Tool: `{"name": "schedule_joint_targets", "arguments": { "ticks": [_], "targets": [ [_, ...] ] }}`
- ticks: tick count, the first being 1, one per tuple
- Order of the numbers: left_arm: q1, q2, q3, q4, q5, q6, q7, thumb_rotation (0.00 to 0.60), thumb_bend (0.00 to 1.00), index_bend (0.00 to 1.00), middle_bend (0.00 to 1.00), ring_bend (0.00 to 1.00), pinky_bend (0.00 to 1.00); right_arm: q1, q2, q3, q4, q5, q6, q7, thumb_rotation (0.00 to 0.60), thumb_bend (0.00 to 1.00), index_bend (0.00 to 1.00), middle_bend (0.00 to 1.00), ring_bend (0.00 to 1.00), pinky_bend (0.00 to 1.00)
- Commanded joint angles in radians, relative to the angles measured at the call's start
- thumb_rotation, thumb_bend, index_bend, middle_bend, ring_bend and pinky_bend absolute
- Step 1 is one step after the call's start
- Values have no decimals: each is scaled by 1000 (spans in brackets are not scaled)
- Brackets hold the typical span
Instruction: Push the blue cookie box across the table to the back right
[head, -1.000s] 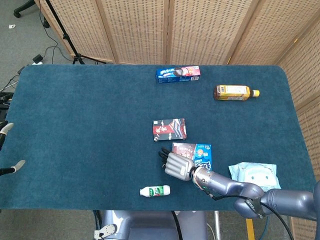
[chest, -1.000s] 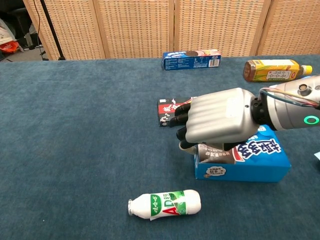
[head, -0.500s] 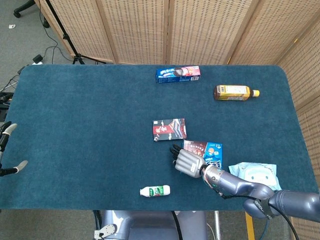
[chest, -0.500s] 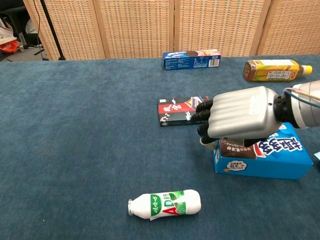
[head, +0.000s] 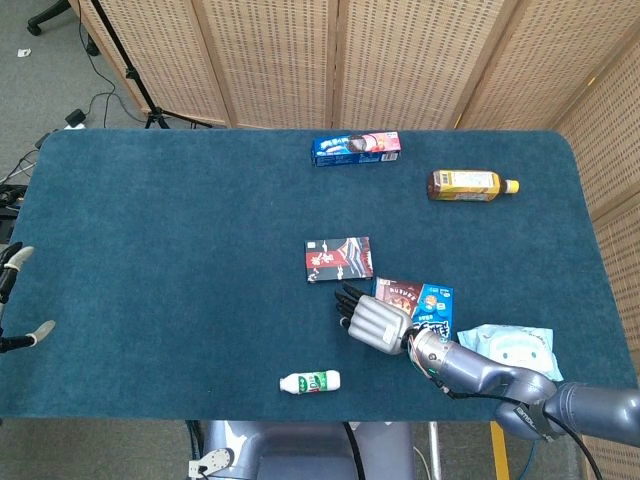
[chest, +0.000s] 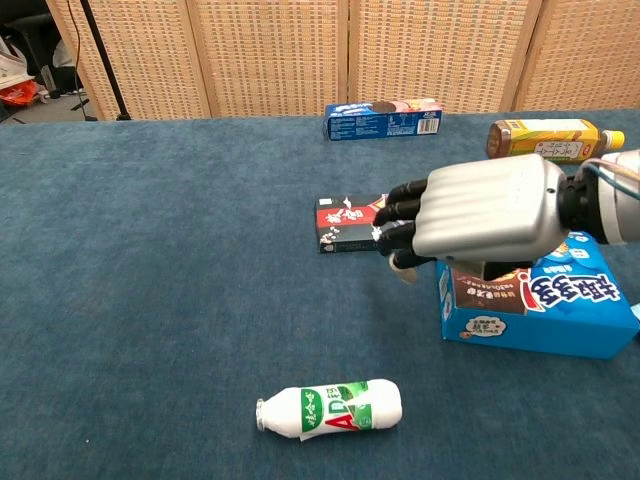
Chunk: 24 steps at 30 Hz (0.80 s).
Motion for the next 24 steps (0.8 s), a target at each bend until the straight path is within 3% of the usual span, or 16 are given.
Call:
{"name": "schedule_joint_targets", "arguments": {
  "ticks": [1, 3, 4, 8, 16, 24],
  "targets": [
    [1, 0, -1, 0, 0, 2, -2, 600, 203, 0, 0, 0, 0, -27, 45, 16, -31, -132, 147, 188, 600, 362, 23, 0, 0, 86],
    [1, 0, -1, 0, 4, 3, -1, 600, 204, 0, 0, 0, 0, -47, 61, 23, -45, -166, 217, 246, 600, 50, 0, 0, 0, 67],
    [2, 0, 0, -1, 7, 3, -1, 600, 204, 0, 0, 0, 0, -63, 70, 23, -45, -187, 260, 273, 600, 0, 0, 0, 0, 49],
    [2, -1, 1, -1, 11, 4, 0, 600, 203, 0, 0, 0, 0, -119, 81, 12, -29, -196, 332, 309, 600, 0, 0, 0, 0, 16],
    [4, -2, 0, -4, 14, 7, 6, 600, 204, 0, 0, 0, 0, -201, 81, -33, -12, -164, 345, 313, 600, 0, 0, 0, 0, 0],
    [1, -5, 0, -12, 14, 3, 23, 600, 203, 0, 0, 0, 0, -279, 15, -48, 3, -153, 382, 292, 600, 0, 0, 0, 0, 0]
  ]
}}
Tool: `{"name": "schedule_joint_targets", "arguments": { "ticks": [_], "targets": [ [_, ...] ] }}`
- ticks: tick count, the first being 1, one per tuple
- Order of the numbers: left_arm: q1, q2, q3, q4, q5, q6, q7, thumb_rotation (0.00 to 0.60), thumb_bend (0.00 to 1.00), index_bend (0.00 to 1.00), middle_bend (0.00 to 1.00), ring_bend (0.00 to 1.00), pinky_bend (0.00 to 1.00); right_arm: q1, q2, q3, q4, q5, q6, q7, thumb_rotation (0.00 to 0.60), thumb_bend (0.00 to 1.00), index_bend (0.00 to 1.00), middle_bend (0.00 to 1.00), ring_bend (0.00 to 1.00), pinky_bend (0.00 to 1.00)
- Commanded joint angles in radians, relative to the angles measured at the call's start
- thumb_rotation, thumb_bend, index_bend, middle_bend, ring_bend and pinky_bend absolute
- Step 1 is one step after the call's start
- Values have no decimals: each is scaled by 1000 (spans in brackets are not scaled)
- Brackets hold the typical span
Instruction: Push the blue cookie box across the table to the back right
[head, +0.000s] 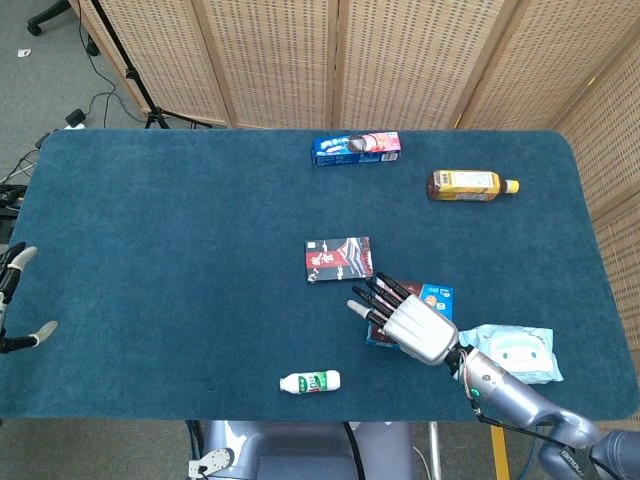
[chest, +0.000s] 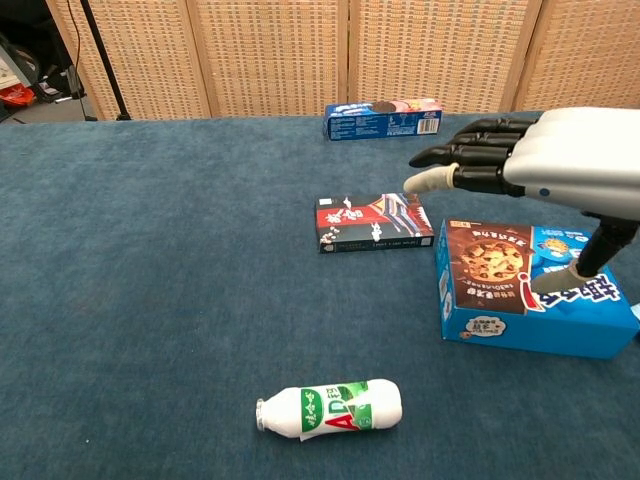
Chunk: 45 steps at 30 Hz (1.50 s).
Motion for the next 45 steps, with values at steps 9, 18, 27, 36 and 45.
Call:
{"name": "schedule_joint_targets", "arguments": {
  "ticks": [9, 18, 27, 36, 45],
  "targets": [
    [0, -2, -3, -5, -11, -2, 15, 600, 204, 0, 0, 0, 0, -34, -113, 14, 91, -5, -2, -17, 600, 0, 0, 0, 0, 0],
    [-3, -3, -4, -2, -17, -10, 15, 600, 204, 0, 0, 0, 0, -40, -153, 26, 166, 29, -40, -1, 600, 0, 0, 0, 0, 0],
    [-8, -6, -3, -5, -19, -22, 25, 600, 203, 0, 0, 0, 0, -69, -163, -8, 154, -40, 8, 10, 600, 0, 0, 0, 0, 0],
    [-10, -7, -4, -6, -23, -26, 30, 600, 204, 0, 0, 0, 0, -77, -180, -2, 185, -53, 4, 0, 600, 0, 0, 0, 0, 0],
    [-10, -7, -4, -5, -23, -26, 28, 600, 203, 0, 0, 0, 0, -71, -212, 51, 316, 18, -35, -12, 600, 0, 0, 0, 0, 0]
  ]
}}
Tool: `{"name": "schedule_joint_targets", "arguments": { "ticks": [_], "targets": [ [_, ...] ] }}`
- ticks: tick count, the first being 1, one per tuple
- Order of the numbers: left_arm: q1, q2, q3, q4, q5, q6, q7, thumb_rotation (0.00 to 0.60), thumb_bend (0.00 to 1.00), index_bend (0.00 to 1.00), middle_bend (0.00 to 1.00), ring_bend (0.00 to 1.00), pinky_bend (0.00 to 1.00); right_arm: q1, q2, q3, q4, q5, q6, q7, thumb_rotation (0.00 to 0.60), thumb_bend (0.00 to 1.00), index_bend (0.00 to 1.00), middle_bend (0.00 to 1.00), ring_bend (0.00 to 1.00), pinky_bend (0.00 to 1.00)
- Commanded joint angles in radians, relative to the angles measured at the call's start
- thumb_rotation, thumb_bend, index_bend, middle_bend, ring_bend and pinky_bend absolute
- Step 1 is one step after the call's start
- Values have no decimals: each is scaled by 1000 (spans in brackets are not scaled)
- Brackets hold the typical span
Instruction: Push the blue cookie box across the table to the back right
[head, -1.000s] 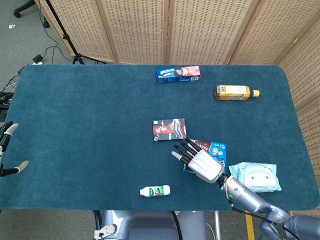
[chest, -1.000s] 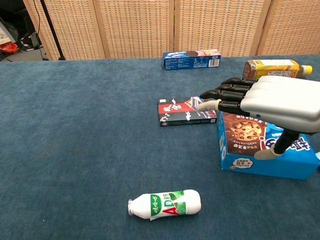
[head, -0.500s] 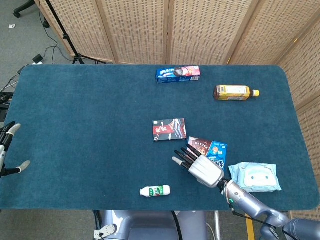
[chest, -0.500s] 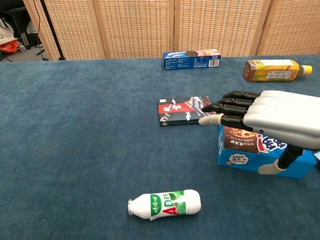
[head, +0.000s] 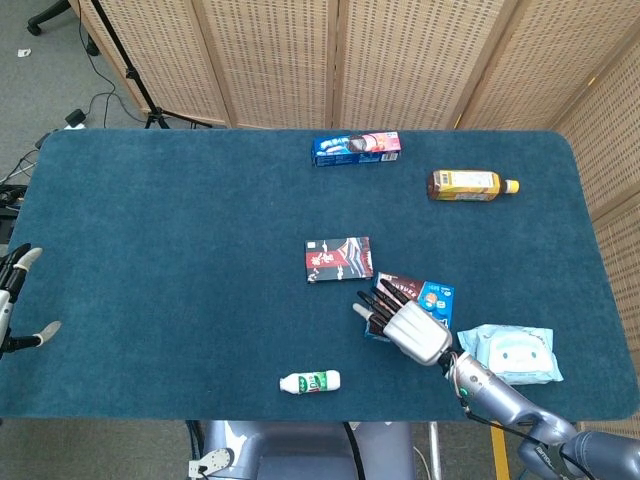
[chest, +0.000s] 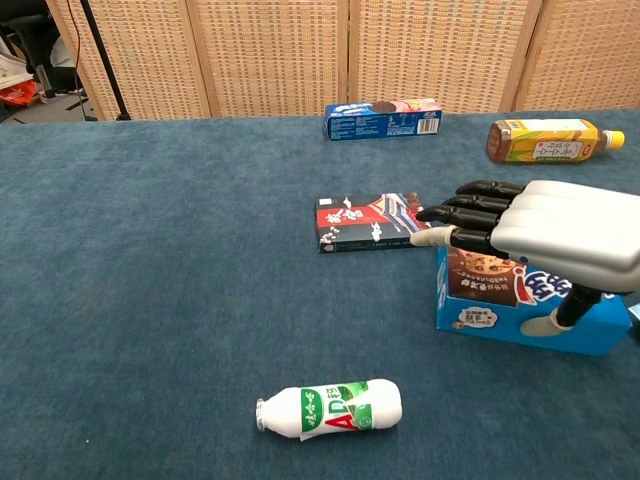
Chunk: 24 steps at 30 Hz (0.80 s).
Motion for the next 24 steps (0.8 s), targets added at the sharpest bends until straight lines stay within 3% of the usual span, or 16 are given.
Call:
{"name": "schedule_joint_targets", "arguments": {
  "ticks": [1, 12, 24],
  "targets": [
    [-1, 0, 0, 0, -2, -2, 2, 600, 203, 0, 0, 0, 0, 5, -3, 30, 42, 44, -25, -1, 600, 0, 0, 0, 0, 0],
    [-2, 0, 1, -4, -1, -5, 8, 600, 204, 0, 0, 0, 0, 19, 15, 58, 68, 93, -66, -13, 600, 0, 0, 0, 0, 0],
    [-2, 0, 1, -5, -3, -5, 9, 600, 204, 0, 0, 0, 0, 58, -41, 156, 149, 232, -126, -46, 600, 0, 0, 0, 0, 0]
  ]
}}
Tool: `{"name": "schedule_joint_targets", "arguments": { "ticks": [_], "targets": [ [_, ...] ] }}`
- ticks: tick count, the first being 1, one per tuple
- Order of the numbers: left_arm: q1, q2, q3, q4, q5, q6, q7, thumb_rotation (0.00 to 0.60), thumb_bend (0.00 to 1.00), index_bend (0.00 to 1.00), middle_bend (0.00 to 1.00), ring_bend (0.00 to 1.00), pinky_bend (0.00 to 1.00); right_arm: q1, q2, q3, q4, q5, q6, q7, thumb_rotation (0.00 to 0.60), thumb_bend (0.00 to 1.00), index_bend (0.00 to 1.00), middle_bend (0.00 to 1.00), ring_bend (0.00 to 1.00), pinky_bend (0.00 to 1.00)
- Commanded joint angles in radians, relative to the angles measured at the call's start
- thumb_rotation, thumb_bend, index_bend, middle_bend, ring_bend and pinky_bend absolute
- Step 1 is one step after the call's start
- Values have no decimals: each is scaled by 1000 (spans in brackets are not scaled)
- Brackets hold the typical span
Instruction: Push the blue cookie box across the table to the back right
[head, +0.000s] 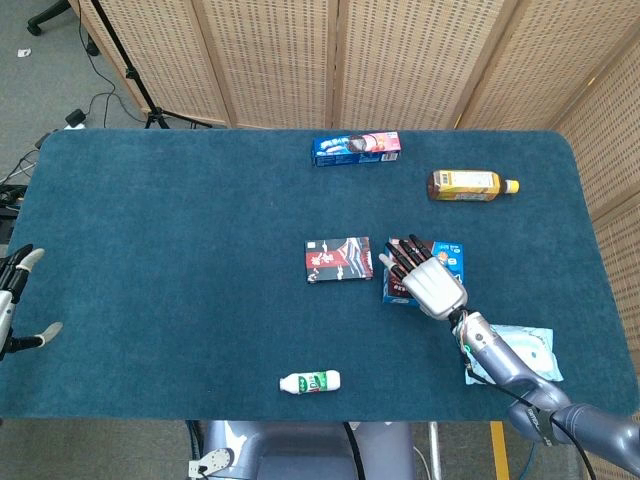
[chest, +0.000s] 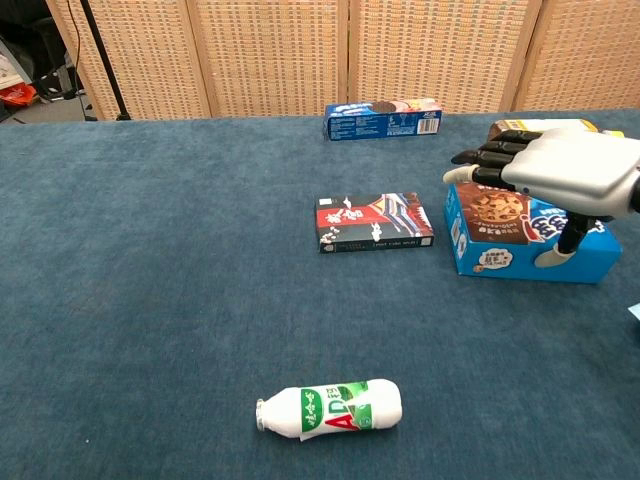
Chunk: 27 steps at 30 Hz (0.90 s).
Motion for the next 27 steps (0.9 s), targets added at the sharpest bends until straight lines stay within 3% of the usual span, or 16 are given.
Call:
{"name": "schedule_joint_targets", "arguments": {
  "ticks": [1, 11, 15, 16, 20, 21, 23, 27],
  "targets": [
    [0, 0, 0, 0, -1, -1, 0, 600, 204, 0, 0, 0, 0, 14, -17, 27, 28, 36, -18, -16, 600, 0, 0, 0, 0, 0],
    [0, 0, 1, 0, 1, -1, 1, 600, 204, 0, 0, 0, 0, 61, -71, 101, 161, 146, -62, -65, 600, 0, 0, 0, 0, 0],
    [1, 3, 0, 3, -3, -2, -7, 600, 204, 0, 0, 0, 0, 74, -31, 104, 120, 109, -33, -37, 600, 30, 0, 0, 0, 0],
    [0, 4, -1, 4, -4, -5, -9, 600, 204, 0, 0, 0, 0, 79, -1, 101, 85, 81, -17, -30, 600, 96, 0, 0, 0, 0],
    [-4, 5, -2, 6, -7, -12, -12, 600, 204, 0, 0, 0, 0, 97, 103, 108, -69, 12, 22, -31, 600, 841, 0, 0, 0, 0],
    [-4, 5, -2, 7, -9, -13, -12, 600, 204, 0, 0, 0, 0, 104, 128, 109, -103, -8, 28, -29, 600, 957, 4, 0, 0, 0],
    [-5, 5, -3, 7, -12, -15, -13, 600, 204, 0, 0, 0, 0, 125, 165, 112, -149, -46, 27, -21, 600, 1000, 57, 15, 0, 0],
    [-4, 5, -3, 6, -15, -16, -11, 600, 204, 0, 0, 0, 0, 197, 181, 110, -143, -101, -36, 34, 600, 1000, 270, 160, 28, 41]
  ]
}}
